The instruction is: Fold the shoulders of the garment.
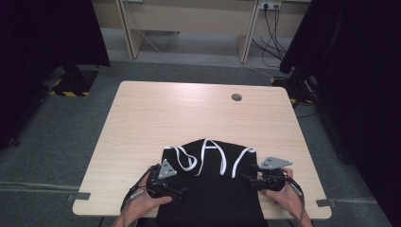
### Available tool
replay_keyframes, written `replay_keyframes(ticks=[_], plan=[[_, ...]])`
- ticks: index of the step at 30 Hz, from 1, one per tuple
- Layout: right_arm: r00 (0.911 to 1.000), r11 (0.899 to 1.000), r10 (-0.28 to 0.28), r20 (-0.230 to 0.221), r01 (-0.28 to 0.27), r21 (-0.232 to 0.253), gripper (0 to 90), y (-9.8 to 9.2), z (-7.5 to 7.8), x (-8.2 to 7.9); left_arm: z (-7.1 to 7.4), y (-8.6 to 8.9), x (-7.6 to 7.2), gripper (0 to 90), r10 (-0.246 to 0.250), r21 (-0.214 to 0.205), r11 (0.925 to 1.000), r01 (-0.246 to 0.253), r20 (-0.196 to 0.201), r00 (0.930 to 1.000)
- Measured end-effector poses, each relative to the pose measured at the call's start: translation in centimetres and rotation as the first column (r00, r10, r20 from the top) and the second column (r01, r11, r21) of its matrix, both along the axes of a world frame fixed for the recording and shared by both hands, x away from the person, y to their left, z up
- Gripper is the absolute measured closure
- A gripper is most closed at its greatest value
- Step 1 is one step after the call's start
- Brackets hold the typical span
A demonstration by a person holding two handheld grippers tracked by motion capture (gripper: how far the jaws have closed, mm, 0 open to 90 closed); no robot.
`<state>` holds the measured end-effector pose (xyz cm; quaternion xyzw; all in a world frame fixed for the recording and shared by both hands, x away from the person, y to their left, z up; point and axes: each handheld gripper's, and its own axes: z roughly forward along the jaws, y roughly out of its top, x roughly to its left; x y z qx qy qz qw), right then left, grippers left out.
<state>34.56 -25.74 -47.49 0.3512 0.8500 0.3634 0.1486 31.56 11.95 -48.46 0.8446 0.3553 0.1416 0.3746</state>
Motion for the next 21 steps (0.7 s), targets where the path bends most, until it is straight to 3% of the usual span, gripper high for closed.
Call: replay_keyframes(ticks=[9,21], plan=[[1.0000,1.000,0.005,-0.003,-0.005,0.012,43.6,-0.5,0.0,2.1,0.0,-0.5,1.1,2.5,0.016,0.000,0.9999,-0.016,-0.002,0.9999],[0.9992,0.999,-0.039,-0.003,0.039,0.014,42.2,-0.9,0.0,4.2,0.0,-0.4,3.7,2.6,0.055,-0.052,0.9971,-0.056,-0.027,0.9981]])
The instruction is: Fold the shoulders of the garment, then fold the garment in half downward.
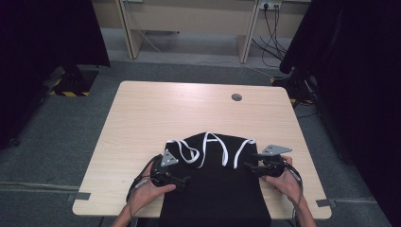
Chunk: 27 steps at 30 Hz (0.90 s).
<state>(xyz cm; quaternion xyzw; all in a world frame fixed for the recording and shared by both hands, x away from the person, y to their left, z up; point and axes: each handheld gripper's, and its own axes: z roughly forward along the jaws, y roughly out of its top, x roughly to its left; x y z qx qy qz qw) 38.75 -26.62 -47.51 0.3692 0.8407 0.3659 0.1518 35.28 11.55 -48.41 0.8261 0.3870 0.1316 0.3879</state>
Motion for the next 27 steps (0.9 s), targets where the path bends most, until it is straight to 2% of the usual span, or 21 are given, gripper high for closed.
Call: replay_keyframes(ticks=[7,12,18,21,23,24,27], plan=[[1.0000,1.000,-0.010,0.001,0.010,-0.002,39.0,-0.1,0.0,1.0,0.0,-0.4,1.1,2.6,-0.009,0.026,0.9996,0.009,0.012,0.9999],[0.9999,1.000,-0.014,0.004,0.014,0.004,36.7,-0.2,-0.1,1.7,0.0,-0.5,1.3,2.6,-0.012,0.035,0.9993,0.011,0.015,0.9998],[0.9999,1.000,-0.013,0.008,0.013,0.005,33.0,0.1,-0.2,1.8,0.0,-0.4,1.3,2.6,-0.011,0.028,0.9996,0.011,0.012,0.9999],[0.9999,1.000,-0.010,-0.006,0.010,0.019,29.8,0.0,-0.2,1.8,0.0,-0.4,1.3,2.6,-0.013,0.025,0.9996,0.013,0.012,0.9998],[0.9997,0.999,-0.011,-0.022,0.012,0.042,24.4,0.1,0.0,1.7,0.0,-0.4,1.2,2.6,-0.028,0.050,0.9984,0.027,0.024,0.9993],[0.9996,0.999,-0.015,-0.024,0.016,0.050,22.6,0.1,0.1,1.6,0.0,-0.4,1.2,2.6,-0.030,0.050,0.9983,0.029,0.022,0.9993],[0.9998,0.997,-0.019,0.002,0.019,0.080,20.8,-0.1,1.1,1.4,0.5,-0.2,1.4,2.6,-0.017,0.003,0.9999,0.017,0.006,0.9998]])
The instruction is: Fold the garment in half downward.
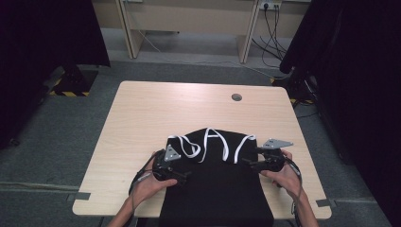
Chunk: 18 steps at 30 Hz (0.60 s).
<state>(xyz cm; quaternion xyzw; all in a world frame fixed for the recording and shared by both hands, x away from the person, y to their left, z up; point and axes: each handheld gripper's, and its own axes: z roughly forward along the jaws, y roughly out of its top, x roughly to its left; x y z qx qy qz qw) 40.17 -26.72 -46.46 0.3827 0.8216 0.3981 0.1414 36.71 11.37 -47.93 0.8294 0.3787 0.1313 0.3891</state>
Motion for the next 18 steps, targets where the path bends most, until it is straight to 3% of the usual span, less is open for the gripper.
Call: replay_keyframes(ticks=[7,15,18], plan=[[0.9990,0.999,-0.037,0.024,0.037,0.000,16.8,-0.3,1.2,0.8,1.9,0.3,1.7,2.5,0.034,-0.020,0.9992,-0.034,0.030,0.9990],[0.9973,0.997,-0.073,0.014,0.073,-0.001,16.7,-0.2,1.6,3.5,3.2,0.0,4.9,2.3,0.068,-0.023,0.9974,-0.068,0.011,0.9976],[0.9981,0.998,-0.062,-0.001,0.062,-0.010,16.7,0.5,1.6,4.6,3.5,0.0,6.2,2.3,0.094,-0.017,0.9955,-0.093,0.023,0.9953]])
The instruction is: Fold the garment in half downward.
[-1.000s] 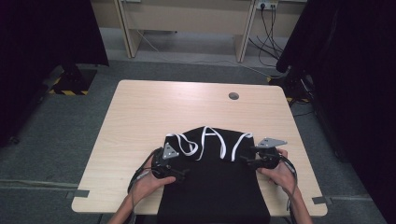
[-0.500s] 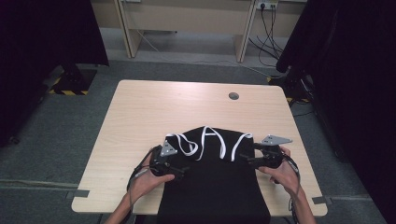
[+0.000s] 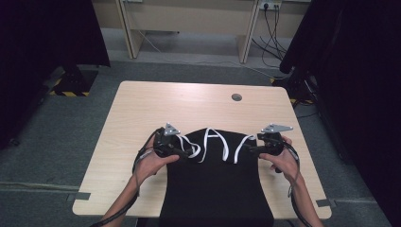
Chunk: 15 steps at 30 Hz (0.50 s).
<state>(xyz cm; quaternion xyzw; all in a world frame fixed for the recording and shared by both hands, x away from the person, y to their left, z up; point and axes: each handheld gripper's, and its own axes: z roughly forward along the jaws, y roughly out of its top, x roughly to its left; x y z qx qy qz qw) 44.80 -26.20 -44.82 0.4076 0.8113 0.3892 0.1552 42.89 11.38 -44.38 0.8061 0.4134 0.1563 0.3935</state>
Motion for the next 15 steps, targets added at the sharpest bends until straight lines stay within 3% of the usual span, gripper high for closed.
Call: replay_keyframes(ticks=[3,6,15], plan=[[1.0000,1.000,0.004,-0.007,-0.004,-0.008,16.8,0.7,0.0,1.0,0.3,0.1,1.2,2.3,0.029,-0.010,0.9995,-0.029,-0.004,0.9996],[0.9998,1.000,0.003,-0.020,-0.003,-0.016,16.9,1.2,-0.2,1.8,0.1,-0.2,2.3,2.3,0.033,0.006,0.9994,-0.033,-0.024,0.9992],[0.9986,0.998,-0.004,-0.053,0.001,-0.061,17.6,1.8,-1.4,3.8,-1.8,-0.7,4.5,2.7,0.050,0.025,0.9985,-0.049,-0.067,0.9965]])
